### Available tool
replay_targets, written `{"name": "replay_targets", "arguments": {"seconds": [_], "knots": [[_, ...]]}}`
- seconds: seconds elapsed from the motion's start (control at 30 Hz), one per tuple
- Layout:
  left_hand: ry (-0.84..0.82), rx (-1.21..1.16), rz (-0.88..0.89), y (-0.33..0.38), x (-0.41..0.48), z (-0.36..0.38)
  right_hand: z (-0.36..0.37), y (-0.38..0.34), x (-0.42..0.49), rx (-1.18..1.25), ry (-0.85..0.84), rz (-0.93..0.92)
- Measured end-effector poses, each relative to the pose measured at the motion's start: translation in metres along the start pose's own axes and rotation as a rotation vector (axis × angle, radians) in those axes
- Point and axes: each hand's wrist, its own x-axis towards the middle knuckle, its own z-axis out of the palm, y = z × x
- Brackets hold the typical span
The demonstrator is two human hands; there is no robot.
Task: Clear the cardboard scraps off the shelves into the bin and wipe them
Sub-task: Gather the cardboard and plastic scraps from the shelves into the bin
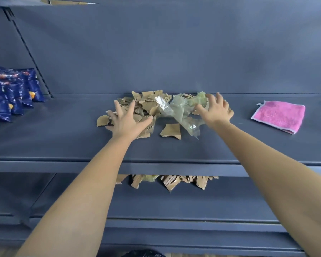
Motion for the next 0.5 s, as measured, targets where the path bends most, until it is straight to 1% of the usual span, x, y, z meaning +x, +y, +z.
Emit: {"name": "replay_targets", "arguments": {"seconds": [0.1,0.23,0.37,0.5], "knots": [[-0.022,-0.002,-0.009,-0.002,0.008,0.003,0.003,0.008,0.018,0.038,-0.029,0.066],[-0.072,-0.015,-0.005,0.000,0.015,0.011,0.006,0.015,0.033,0.066,-0.115,0.096],[-0.119,-0.154,0.022,0.006,0.024,0.017,0.007,0.021,0.044,0.160,-0.220,0.160],[-0.190,-0.288,0.021,0.025,0.022,0.024,0.021,0.011,0.041,0.118,-0.291,0.095]]}}
